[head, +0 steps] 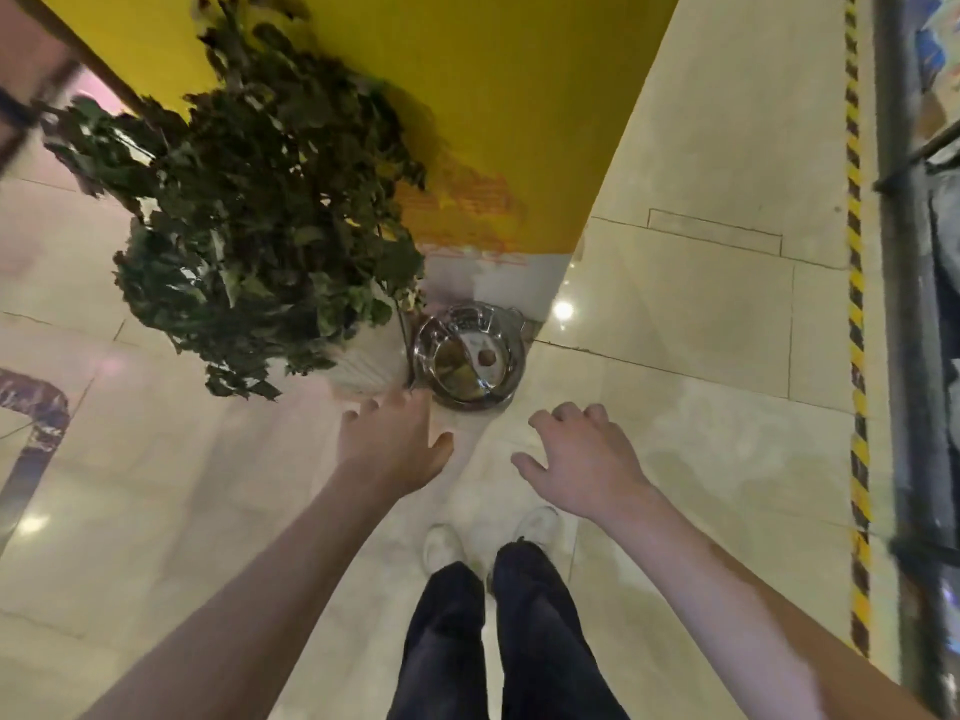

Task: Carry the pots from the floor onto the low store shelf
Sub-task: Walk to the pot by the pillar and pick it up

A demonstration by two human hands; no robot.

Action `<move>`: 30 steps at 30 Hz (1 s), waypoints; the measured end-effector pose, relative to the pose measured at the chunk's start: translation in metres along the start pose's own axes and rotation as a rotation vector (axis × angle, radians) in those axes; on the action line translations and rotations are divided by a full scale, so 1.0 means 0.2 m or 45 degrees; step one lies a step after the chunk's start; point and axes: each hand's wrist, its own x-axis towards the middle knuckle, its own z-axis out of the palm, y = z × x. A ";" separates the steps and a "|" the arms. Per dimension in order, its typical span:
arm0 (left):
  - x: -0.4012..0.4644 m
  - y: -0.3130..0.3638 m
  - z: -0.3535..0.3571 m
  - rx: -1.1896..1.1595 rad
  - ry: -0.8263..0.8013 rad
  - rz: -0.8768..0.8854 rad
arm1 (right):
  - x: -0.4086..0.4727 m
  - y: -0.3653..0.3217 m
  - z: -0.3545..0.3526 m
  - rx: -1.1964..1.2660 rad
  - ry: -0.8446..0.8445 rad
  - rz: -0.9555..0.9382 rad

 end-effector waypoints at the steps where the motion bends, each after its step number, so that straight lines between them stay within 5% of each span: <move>1: 0.09 0.00 0.06 -0.002 -0.038 -0.022 | 0.11 0.04 0.05 0.003 -0.016 -0.011; 22: 1.89 -0.05 2.12 -0.177 -0.375 -0.051 | 2.08 0.61 1.98 -0.058 -0.187 -0.117; 30: 1.93 -0.15 2.51 0.003 -0.509 -0.053 | 2.24 0.67 2.36 -0.272 -0.349 -0.116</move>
